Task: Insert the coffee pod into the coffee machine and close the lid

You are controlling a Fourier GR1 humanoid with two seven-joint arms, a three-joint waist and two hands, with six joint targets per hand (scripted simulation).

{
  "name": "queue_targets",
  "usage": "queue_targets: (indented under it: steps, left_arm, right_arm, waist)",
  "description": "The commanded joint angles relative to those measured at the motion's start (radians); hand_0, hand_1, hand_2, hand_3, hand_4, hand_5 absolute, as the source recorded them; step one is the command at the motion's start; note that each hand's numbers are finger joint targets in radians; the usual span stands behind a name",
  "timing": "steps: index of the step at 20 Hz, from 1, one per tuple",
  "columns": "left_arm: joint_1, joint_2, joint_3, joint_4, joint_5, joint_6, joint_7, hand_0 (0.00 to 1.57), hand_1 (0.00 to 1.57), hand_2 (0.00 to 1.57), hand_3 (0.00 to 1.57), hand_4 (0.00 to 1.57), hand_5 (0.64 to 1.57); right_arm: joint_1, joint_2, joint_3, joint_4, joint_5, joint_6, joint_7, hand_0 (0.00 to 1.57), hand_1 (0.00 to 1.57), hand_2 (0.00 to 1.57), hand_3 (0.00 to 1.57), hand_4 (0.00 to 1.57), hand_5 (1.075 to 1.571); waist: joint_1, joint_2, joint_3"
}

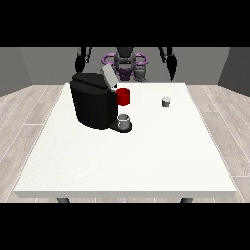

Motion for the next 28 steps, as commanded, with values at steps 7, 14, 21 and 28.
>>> queue_targets:
  steps: [7, 14, 21, 28]
  left_arm:
    - [0.108, 0.022, 0.019, -0.018, 0.097, -0.159, -0.199, 0.0, 0.0, 0.0, 0.0, 0.28, 1.571]
    - [0.073, 0.134, 0.044, 0.035, -0.061, -0.148, -0.242, 0.0, 0.0, 0.0, 0.0, 0.0, 1.571]
    - [-0.133, 0.253, 0.169, 0.227, 0.001, -0.222, -0.157, 0.0, 0.0, 0.0, 0.0, 0.0, 1.571]
    - [-0.242, 0.31, 0.189, 0.391, -0.045, -0.244, -0.133, 0.0, 0.0, 0.0, 0.0, 0.0, 1.571]
  right_arm:
    - [0.038, 0.033, -0.112, 0.02, -0.08, -0.043, -0.061, 0.0, 0.0, 0.0, 0.0, 0.13, 1.571]
    - [0.068, 0.039, -0.09, 0.007, -0.086, -0.007, -0.119, 0.0, 0.0, 0.0, 0.0, 0.27, 1.571]
    - [-0.029, 0.081, -0.038, -0.039, -0.068, -0.039, -0.087, 0.0, 0.0, 0.0, 0.0, 0.17, 1.571]
    - [-0.069, 0.073, -0.04, -0.005, -0.08, -0.029, -0.129, 0.0, 0.0, 0.0, 0.0, 0.28, 1.571]
  waist:
    - [0.003, -0.095, 0.0163]
    - [-0.039, -0.055, 0.0166]
    - [-0.112, 0.044, 0.0162]
    - [-0.126, 0.12, 0.0164]
